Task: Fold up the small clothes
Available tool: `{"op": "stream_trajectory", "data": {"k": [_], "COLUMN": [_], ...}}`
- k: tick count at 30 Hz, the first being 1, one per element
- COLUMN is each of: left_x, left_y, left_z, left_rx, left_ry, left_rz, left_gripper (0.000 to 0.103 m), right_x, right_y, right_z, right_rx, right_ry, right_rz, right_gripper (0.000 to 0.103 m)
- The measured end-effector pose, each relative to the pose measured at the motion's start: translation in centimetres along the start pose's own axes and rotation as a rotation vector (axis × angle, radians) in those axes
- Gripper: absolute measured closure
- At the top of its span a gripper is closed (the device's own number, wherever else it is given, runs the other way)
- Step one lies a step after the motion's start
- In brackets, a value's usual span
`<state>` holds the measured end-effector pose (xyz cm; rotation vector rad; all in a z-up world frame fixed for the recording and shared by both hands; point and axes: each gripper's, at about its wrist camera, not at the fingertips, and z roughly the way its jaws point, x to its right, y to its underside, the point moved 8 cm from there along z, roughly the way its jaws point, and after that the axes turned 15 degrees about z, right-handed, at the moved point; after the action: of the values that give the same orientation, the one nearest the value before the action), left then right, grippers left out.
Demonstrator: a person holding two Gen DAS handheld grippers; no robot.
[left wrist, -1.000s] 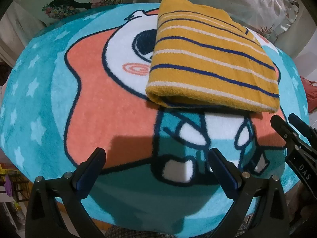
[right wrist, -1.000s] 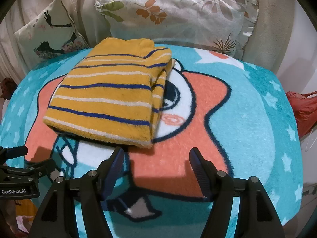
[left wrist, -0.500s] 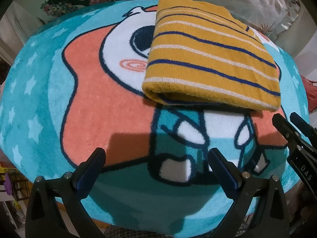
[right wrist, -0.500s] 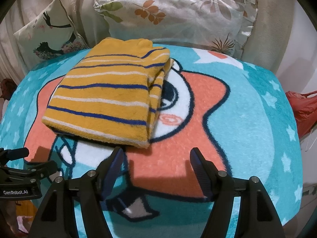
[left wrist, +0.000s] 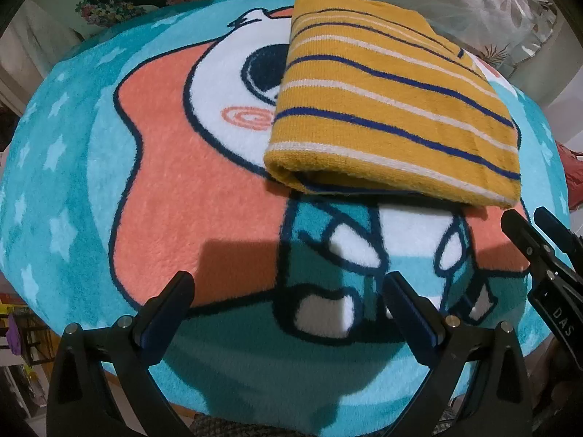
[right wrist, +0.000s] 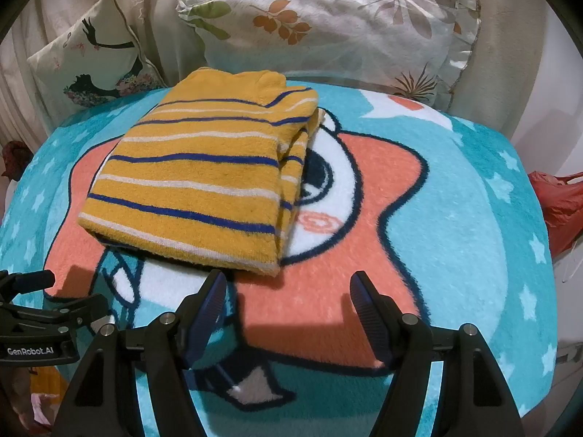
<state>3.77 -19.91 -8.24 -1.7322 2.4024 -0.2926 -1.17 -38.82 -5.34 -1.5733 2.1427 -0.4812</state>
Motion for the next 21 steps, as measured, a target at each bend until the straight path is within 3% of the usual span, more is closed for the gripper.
{"op": "stream_trajectory", "data": {"k": [21], "left_x": [-0.15], "left_y": [-0.91], "left_z": [0.39], "left_rx": [-0.010], "left_ry": [0.002], "left_rz": [-0.006], "left_gripper": [0.001], "right_x": [-0.17], "right_y": [-0.71], "right_z": [0.28], "right_rx": [0.010], "right_ry": [-0.024], "right_rz": [0.000], "right_gripper": [0.027]}}
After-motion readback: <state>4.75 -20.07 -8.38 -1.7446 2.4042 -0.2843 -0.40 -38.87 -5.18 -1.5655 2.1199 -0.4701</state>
